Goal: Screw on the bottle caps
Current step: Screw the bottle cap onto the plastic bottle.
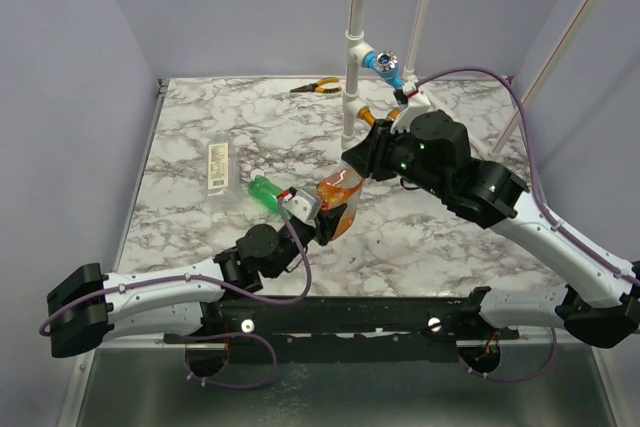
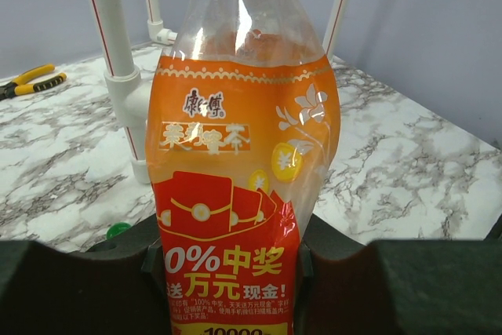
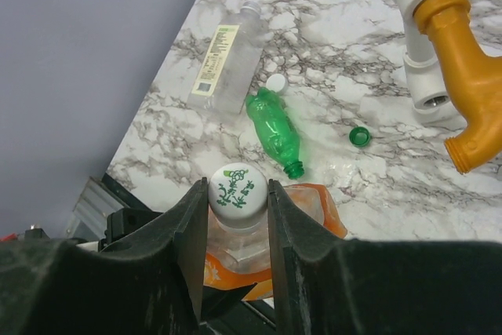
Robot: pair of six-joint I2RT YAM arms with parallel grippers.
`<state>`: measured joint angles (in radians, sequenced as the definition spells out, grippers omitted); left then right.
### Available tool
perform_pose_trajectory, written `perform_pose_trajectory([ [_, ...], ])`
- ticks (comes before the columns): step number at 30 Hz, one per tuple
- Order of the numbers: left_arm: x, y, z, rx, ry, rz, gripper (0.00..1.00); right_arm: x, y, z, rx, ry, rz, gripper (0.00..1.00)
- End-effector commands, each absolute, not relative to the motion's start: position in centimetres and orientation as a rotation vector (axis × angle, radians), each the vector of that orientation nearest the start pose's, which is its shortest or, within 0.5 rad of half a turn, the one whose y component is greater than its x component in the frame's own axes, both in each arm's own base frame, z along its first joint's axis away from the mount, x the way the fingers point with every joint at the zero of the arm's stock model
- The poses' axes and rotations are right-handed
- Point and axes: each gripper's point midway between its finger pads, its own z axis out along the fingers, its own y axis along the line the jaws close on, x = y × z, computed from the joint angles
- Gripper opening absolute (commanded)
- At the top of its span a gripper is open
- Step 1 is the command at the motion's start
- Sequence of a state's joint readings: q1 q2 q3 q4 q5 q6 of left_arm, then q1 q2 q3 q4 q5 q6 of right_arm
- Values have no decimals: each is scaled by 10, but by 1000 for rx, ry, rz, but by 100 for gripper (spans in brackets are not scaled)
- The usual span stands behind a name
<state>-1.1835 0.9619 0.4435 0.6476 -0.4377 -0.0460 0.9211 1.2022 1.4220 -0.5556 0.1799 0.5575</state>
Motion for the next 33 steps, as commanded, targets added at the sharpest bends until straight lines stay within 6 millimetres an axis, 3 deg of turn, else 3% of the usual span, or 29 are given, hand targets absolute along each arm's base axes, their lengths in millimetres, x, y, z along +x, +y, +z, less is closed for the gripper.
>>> perform_pose_trajectory([
  [1, 191, -304, 335, 390, 1197, -815, 0, 226, 292, 299, -260, 2179, 701, 20],
  [14, 192, -315, 333, 432, 1232, -809, 0, 233, 288, 293, -288, 2181, 569, 18],
  [33, 185, -314, 344, 418, 1225, -948, 0, 221, 301, 299, -420, 2110, 624, 17],
])
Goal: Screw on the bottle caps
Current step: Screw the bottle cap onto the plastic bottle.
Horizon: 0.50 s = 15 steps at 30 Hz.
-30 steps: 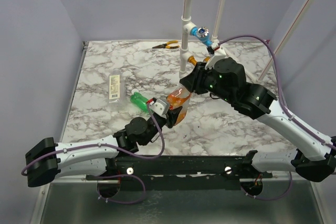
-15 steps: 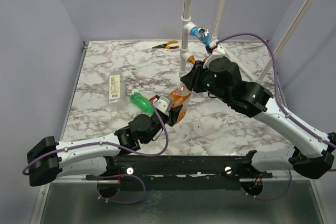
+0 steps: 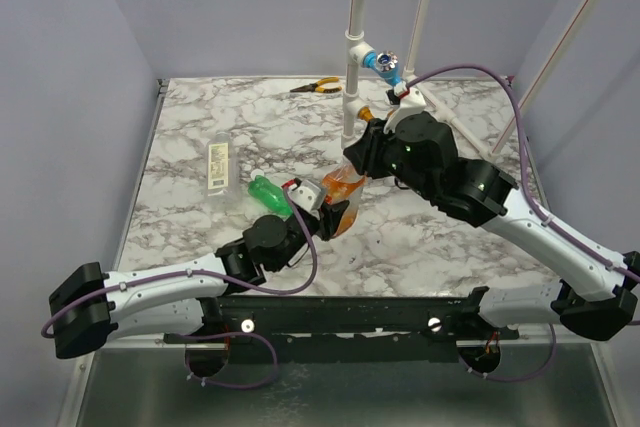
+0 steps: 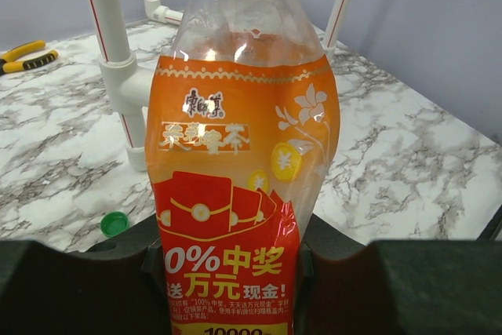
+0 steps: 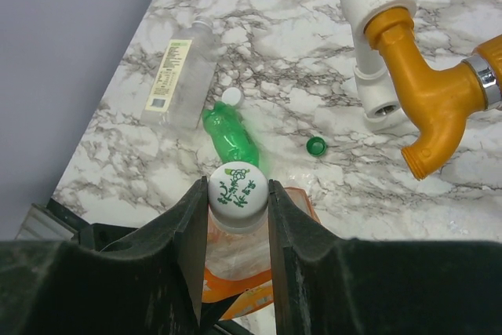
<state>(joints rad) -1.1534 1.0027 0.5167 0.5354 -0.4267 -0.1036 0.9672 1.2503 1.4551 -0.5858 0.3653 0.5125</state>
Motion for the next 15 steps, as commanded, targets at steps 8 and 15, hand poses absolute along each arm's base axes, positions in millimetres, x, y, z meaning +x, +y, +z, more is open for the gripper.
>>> perform_pose_trajectory([
  [8, 180, -304, 347, 451, 1173, -938, 0, 211, 303, 296, -462, 2166, 647, 17],
  [15, 189, -302, 353, 445, 1148, -866, 0, 213, 305, 294, -340, 2264, 630, 16],
])
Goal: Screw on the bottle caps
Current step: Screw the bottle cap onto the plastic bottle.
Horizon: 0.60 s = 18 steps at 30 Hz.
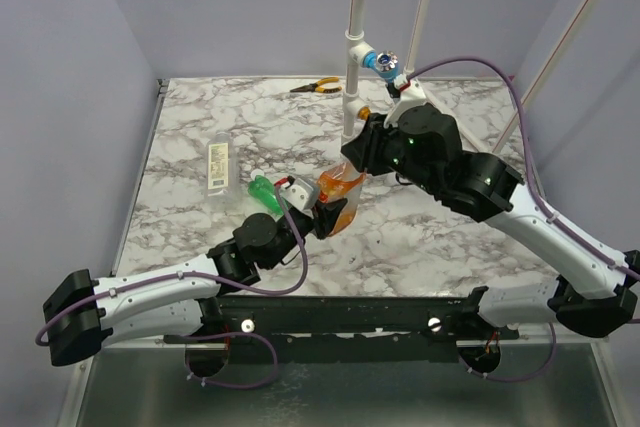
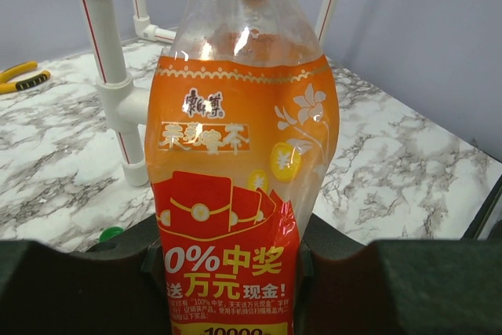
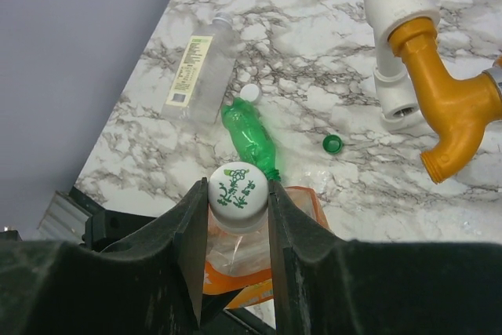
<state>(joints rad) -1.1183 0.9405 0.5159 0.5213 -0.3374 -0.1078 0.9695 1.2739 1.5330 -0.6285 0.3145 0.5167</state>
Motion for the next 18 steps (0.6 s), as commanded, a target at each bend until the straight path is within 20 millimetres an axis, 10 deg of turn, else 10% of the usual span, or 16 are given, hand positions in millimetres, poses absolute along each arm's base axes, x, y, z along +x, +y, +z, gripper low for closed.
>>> perform_pose_trajectory([
  [1, 190, -303, 355, 446, 1146, -857, 0, 214, 304, 290, -328, 2284, 601, 16],
  [18, 204, -310, 365, 400, 1117, -810, 0, 238, 305, 273, -135, 2349, 431, 16],
])
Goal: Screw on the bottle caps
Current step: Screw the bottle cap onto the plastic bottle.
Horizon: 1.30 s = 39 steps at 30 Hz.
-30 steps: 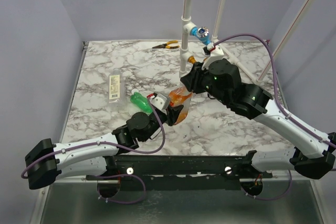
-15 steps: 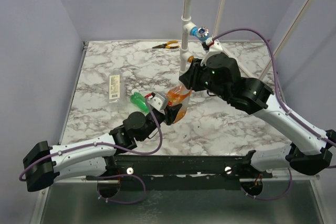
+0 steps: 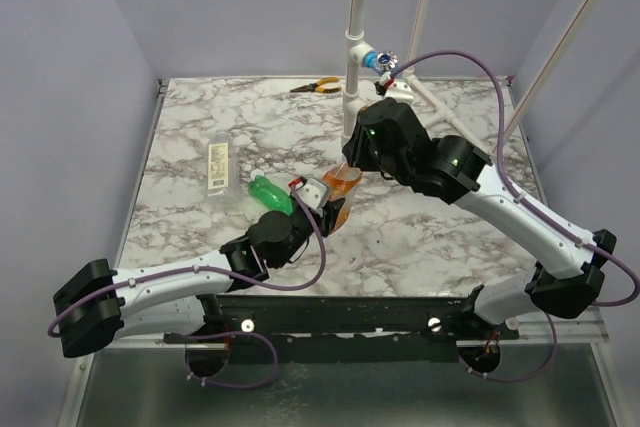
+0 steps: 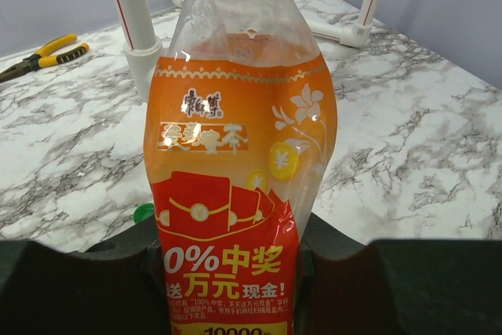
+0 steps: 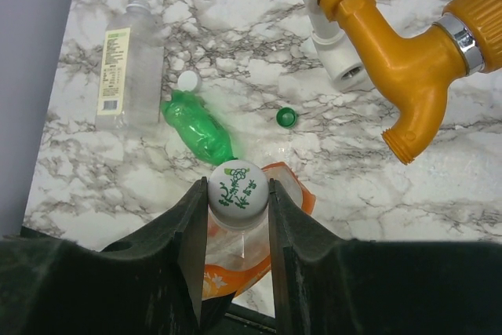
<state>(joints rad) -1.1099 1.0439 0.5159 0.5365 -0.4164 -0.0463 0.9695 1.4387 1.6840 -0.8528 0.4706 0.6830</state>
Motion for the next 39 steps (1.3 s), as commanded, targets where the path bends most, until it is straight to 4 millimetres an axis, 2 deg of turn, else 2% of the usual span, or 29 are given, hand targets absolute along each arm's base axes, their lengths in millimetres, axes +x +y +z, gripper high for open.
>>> perform_pose_trajectory([
  [1, 204, -310, 366, 398, 1117, -811, 0, 239, 307, 275, -132, 2343, 438, 16],
  [7, 202, -309, 365, 397, 1116, -821, 0, 244, 313, 289, -110, 2300, 480, 17],
  [14, 202, -307, 347, 406, 1151, -813, 0, 249, 317, 306, -117, 2254, 502, 21],
  [28, 207, -305, 319, 418, 1214, -767, 0, 251, 321, 313, -158, 2231, 467, 27],
  [39, 208, -304, 314, 420, 1224, -758, 0, 251, 319, 317, -177, 2218, 428, 32],
])
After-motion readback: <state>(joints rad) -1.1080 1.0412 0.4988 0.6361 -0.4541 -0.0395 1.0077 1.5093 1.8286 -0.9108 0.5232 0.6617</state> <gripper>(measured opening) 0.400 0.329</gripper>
